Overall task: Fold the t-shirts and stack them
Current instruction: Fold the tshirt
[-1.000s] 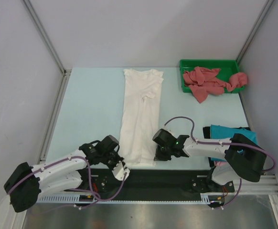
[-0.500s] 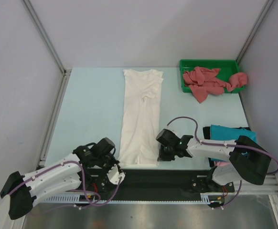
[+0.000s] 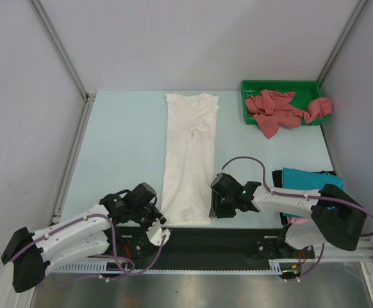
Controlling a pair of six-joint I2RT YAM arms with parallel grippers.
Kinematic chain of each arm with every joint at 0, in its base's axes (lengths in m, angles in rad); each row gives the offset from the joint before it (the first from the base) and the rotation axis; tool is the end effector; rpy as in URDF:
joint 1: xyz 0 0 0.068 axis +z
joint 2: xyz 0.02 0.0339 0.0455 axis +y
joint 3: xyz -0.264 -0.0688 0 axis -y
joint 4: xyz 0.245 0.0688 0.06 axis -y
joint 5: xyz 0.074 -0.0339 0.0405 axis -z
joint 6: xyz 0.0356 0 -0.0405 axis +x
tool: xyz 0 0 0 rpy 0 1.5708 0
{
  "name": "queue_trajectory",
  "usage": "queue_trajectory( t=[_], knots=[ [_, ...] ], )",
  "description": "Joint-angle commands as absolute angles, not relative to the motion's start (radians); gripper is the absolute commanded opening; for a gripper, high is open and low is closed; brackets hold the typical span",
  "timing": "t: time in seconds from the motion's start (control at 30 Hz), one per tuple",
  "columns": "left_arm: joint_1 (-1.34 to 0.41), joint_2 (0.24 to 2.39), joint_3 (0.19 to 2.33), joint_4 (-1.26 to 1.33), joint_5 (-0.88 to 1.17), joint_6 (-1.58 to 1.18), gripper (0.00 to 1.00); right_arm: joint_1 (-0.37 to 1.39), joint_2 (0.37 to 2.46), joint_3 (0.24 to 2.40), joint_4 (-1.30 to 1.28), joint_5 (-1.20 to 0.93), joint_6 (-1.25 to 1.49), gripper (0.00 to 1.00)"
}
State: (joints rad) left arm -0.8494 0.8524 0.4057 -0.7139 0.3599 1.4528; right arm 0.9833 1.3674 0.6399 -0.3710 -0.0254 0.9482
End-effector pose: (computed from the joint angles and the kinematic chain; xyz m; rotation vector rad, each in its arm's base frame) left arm 0.0804 -0.1103 0.1621 2.4438 0.9814 -0.2944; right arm 0.1319 0.1998 0.1564 -0.0584 2.8355 0.5818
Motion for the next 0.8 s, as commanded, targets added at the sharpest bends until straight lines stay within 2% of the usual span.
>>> queue_trajectory(
  t=[0.0, 0.07, 0.1, 0.13, 0.23, 0.33, 0.37, 0.47, 0.5, 0.57, 0.6, 0.63, 0.67, 0.77],
  knots=[
    [-0.856, 0.749, 0.373, -0.706, 0.344, 1.529, 0.43, 0.983, 1.319, 0.641, -0.449, -0.028, 0.928, 0.45],
    [-0.857, 0.715, 0.351, -0.678, 0.366, 1.566, 0.54, 0.991, 1.33, 0.637, -0.436, -0.057, 0.933, 0.46],
    [-0.857, 0.709, 0.333, -0.675, 0.379, 1.587, 0.64, 0.996, 1.339, 0.634, -0.425, -0.069, 0.931, 0.46],
    [-0.857, 0.715, 0.327, -0.669, 0.39, 1.62, 0.68, 1.002, 1.365, 0.634, -0.414, -0.086, 0.928, 0.45],
    [-0.871, 0.785, 0.308, -0.625, 0.387, 1.619, 0.73, 1.009, 1.407, 0.635, -0.388, -0.11, 0.927, 0.4],
    [-0.914, 0.901, 0.31, -0.528, 0.31, 1.554, 0.74, 1.005, 1.408, 0.635, -0.359, -0.117, 0.933, 0.24],
    [-0.922, 0.934, 0.317, -0.503, 0.302, 1.54, 0.71, 1.003, 1.408, 0.637, -0.354, -0.117, 0.936, 0.16],
    [-0.931, 1.004, 0.353, -0.499, 0.31, 1.494, 0.59, 0.999, 1.405, 0.646, -0.359, -0.115, 0.933, 0.08],
    [-0.936, 1.006, 0.354, -0.499, 0.317, 1.487, 0.47, 0.999, 1.402, 0.647, -0.368, -0.117, 0.933, 0.05],
    [-0.957, 0.993, 0.336, -0.523, 0.344, 1.493, 0.36, 0.999, 1.387, 0.647, -0.379, -0.118, 0.931, 0.01],
    [-0.969, 0.982, 0.33, -0.535, 0.347, 1.493, 0.25, 1.0, 1.379, 0.649, -0.386, -0.117, 0.933, 0.0],
    [-0.982, 0.971, 0.324, -0.555, 0.354, 1.485, 0.19, 0.999, 1.37, 0.647, -0.4, -0.117, 0.934, 0.0],
    [-1.006, 0.945, 0.316, -0.564, 0.354, 1.453, 0.01, 1.0, 1.35, 0.647, -0.416, -0.118, 0.934, 0.0],
    [-1.02, 0.888, 0.319, -0.584, 0.36, 1.42, 0.0, 1.003, 1.321, 0.647, -0.436, -0.126, 0.952, 0.0]
  ],
)
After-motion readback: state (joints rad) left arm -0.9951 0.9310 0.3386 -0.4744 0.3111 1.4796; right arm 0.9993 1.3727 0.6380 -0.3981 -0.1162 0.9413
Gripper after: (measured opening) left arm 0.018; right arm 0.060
